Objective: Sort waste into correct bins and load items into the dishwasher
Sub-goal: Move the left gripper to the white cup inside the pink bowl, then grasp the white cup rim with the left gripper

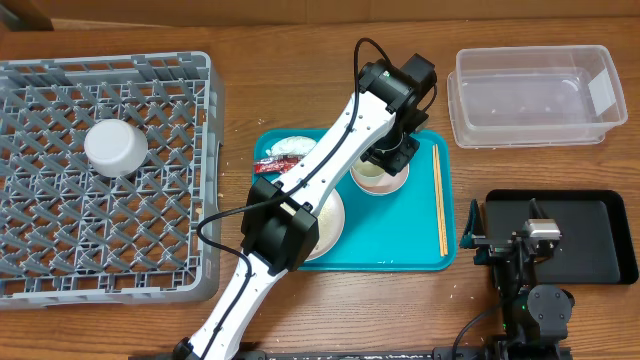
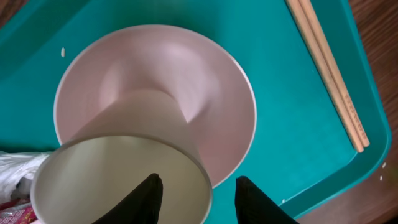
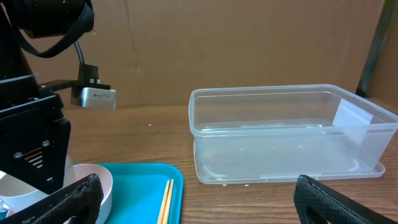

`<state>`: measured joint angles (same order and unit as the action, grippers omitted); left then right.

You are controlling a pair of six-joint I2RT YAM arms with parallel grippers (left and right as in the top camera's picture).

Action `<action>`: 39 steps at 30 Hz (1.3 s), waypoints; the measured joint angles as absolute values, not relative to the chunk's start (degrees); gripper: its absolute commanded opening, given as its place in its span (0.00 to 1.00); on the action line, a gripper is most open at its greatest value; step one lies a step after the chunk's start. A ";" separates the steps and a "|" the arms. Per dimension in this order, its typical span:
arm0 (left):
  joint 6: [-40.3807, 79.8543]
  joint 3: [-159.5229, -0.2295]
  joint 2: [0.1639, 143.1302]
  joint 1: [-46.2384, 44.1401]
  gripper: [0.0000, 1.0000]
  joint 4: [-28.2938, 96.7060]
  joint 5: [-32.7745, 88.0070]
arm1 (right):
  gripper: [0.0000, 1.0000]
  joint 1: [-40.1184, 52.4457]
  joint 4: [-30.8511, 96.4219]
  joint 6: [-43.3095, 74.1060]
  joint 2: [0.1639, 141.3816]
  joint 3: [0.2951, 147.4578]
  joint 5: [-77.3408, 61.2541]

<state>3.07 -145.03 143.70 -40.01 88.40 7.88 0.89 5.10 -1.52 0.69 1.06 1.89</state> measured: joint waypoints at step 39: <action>8.69 -142.98 143.70 -39.88 0.04 86.72 8.19 | 1.00 0.91 5.13 -1.52 0.69 1.06 1.93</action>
<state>8.69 -142.98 143.70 -39.88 86.72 8.19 0.91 5.13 -1.52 0.69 1.06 1.93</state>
